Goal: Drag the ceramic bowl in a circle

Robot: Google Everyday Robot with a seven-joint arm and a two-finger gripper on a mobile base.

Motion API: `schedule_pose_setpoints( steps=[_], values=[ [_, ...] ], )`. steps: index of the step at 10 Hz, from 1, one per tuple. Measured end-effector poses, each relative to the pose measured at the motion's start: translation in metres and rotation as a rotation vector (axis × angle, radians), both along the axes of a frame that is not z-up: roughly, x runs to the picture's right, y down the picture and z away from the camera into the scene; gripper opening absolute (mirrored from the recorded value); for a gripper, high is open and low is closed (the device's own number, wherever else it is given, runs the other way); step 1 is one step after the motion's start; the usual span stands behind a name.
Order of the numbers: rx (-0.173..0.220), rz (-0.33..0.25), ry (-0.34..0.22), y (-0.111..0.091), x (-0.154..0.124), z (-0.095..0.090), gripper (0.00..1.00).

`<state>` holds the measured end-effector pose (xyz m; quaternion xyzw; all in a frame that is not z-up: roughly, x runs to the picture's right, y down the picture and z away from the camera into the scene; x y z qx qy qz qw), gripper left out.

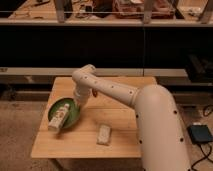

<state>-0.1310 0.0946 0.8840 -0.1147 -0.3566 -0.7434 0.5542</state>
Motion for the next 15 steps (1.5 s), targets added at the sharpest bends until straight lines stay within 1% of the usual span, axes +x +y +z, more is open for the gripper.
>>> schedule_pose_setpoints(
  steps=[2,3,4,5,6,8,10,12,13,15],
  values=[
    [-0.017,0.009,0.070,0.011,0.038,-0.008,0.00],
    [-0.026,0.020,0.107,0.019,0.060,-0.015,0.00],
    [-0.027,0.021,0.127,0.024,0.071,-0.021,0.00],
    [-0.027,0.013,0.137,0.030,0.078,-0.030,0.00],
    [-0.024,-0.005,0.139,0.040,0.082,-0.043,0.00],
    [-0.020,-0.032,0.136,0.053,0.085,-0.059,0.00],
    [-0.033,-0.070,0.115,0.079,0.075,-0.078,0.00],
    [-0.051,-0.081,0.091,0.096,0.062,-0.089,0.00],
    [-0.057,-0.086,0.068,0.103,0.047,-0.093,0.00],
    [-0.060,-0.092,0.026,0.106,0.021,-0.096,0.00]
  ],
)
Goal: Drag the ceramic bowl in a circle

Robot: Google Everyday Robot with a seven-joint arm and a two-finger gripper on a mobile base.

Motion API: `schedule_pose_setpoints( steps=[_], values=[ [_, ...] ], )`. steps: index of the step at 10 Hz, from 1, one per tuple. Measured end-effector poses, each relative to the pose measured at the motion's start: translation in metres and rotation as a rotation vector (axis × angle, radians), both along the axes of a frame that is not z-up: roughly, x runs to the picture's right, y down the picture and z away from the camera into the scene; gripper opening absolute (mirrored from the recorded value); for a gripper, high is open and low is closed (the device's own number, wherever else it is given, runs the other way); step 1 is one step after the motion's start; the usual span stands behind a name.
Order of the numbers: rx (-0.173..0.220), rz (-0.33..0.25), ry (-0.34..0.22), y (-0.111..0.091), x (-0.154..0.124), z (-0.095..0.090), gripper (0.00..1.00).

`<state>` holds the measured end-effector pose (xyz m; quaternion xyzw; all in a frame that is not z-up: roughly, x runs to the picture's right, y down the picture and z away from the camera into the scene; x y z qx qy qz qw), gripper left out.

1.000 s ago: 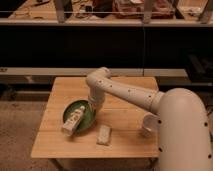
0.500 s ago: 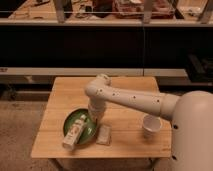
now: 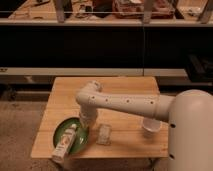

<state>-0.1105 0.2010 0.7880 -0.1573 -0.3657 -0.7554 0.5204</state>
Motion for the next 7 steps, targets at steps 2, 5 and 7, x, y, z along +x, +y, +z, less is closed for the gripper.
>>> schedule_pose_setpoints(
  steps=[2,5,7],
  values=[
    [-0.005,-0.018,-0.064,0.000,-0.038,-0.001,0.00],
    [0.012,-0.049,-0.129,-0.012,-0.082,0.018,0.00],
    [0.032,-0.046,-0.152,-0.029,-0.104,0.035,0.00]
  ],
)
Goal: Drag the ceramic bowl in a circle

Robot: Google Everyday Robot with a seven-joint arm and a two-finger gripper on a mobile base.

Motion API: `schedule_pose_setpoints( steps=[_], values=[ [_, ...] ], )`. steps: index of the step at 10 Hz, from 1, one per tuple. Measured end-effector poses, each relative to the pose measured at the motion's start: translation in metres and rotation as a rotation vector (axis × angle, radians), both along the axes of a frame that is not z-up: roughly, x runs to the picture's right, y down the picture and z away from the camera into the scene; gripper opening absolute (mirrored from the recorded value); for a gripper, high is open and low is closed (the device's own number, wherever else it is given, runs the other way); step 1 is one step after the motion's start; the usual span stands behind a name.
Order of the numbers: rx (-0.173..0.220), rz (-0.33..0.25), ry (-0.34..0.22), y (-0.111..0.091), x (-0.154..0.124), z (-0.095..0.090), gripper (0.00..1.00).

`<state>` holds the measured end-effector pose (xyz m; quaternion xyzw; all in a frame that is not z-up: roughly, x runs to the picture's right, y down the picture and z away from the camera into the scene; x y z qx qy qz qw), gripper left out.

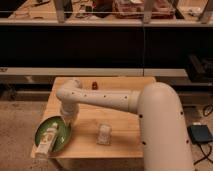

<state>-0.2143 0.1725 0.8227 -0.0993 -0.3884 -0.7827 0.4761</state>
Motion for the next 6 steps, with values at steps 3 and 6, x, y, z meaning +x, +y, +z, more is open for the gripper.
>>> schedule_pose_setpoints(
  steps=[3,6],
  values=[
    [0.037,0.076,-0.017,-0.039,-0.012,0.020,0.00],
    [0.052,0.146,0.030,-0.062,0.014,0.042,0.00]
  ],
)
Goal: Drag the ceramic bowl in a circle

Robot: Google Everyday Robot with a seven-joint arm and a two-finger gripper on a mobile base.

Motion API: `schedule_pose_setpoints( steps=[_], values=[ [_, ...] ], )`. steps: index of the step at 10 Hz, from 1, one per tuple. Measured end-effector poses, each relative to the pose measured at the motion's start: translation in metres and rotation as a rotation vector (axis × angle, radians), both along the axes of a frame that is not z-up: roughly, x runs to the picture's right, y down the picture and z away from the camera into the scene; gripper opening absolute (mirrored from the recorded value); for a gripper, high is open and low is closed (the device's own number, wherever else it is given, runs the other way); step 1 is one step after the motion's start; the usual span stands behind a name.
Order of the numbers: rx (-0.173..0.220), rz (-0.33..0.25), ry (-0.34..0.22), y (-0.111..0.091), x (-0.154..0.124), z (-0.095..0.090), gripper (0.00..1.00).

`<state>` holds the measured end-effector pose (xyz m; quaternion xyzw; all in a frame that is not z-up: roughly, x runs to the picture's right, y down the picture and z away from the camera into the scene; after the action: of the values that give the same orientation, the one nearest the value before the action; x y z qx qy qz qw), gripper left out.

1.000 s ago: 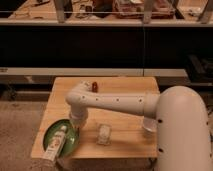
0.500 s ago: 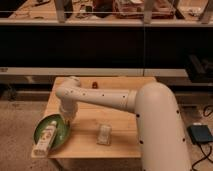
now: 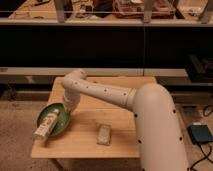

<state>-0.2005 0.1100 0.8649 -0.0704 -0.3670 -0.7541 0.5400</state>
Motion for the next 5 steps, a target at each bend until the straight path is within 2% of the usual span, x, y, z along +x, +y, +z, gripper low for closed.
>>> schedule_pose_setpoints(
  steps=[1,3,5],
  values=[
    [0.000,0.024,0.042,-0.004,0.021,0.008,0.00],
    [0.019,0.060,0.110,-0.016,0.056,0.011,0.00],
    [0.048,0.085,0.190,-0.024,0.098,0.000,0.00]
  ],
)
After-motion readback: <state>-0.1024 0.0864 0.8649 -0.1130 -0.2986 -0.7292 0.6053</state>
